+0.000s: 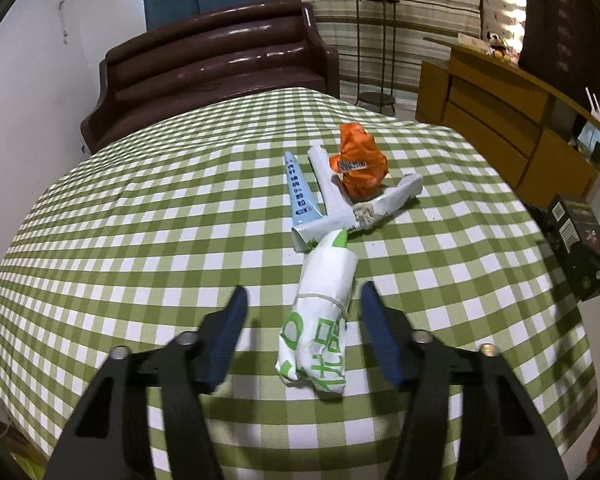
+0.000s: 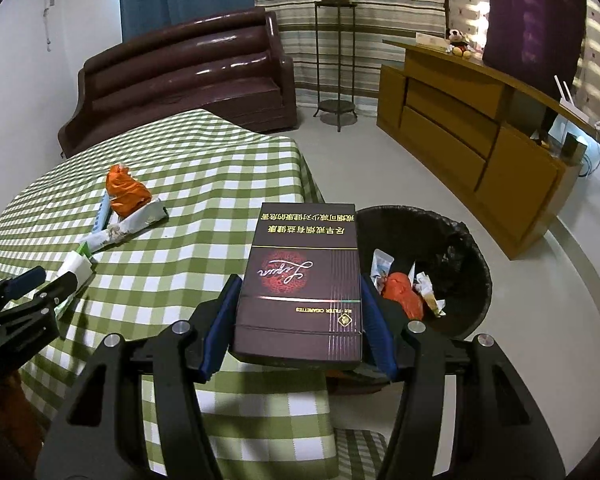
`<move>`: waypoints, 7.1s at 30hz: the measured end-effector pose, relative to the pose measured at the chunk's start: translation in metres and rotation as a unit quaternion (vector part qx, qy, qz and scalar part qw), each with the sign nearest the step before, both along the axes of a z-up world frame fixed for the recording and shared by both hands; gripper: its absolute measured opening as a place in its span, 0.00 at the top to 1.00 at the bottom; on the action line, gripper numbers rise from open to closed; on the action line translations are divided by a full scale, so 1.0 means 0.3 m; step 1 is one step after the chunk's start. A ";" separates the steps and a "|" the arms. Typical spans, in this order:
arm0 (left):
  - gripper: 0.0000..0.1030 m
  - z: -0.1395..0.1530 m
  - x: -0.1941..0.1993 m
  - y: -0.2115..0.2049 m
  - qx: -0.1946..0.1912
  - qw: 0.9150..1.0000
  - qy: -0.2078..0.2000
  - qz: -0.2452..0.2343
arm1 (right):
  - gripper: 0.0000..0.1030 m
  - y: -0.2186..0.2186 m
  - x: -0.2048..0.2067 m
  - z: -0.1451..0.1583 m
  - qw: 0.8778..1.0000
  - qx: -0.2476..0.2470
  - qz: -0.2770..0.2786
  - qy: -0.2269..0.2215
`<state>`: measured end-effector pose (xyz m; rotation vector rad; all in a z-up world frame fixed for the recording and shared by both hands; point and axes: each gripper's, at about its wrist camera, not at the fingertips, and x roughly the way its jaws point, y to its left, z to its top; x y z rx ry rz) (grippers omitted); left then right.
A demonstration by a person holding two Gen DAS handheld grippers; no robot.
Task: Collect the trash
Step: 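Grasp the white-and-green plastic bag with the left tool while the right tool holds the box, then carry the box and bag over the black bin and open both tools, then move both open tools back toward the blue tube and orange bag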
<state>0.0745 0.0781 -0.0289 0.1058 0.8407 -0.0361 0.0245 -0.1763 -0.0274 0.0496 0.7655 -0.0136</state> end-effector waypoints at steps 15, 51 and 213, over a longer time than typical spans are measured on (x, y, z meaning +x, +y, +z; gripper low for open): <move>0.74 0.007 -0.023 -0.021 -0.006 1.000 -0.009 -0.016 | 0.45 -0.015 -0.001 -0.014 1.000 0.004 0.000 0.004; 0.74 0.118 0.124 -0.558 -0.043 0.983 -0.073 -0.160 | 0.45 -0.327 0.070 0.008 0.996 -0.010 -0.088 -0.023; 0.37 0.000 0.153 0.037 -0.039 0.998 -0.015 -0.040 | 0.36 0.173 0.212 -0.043 0.999 0.011 -0.010 0.042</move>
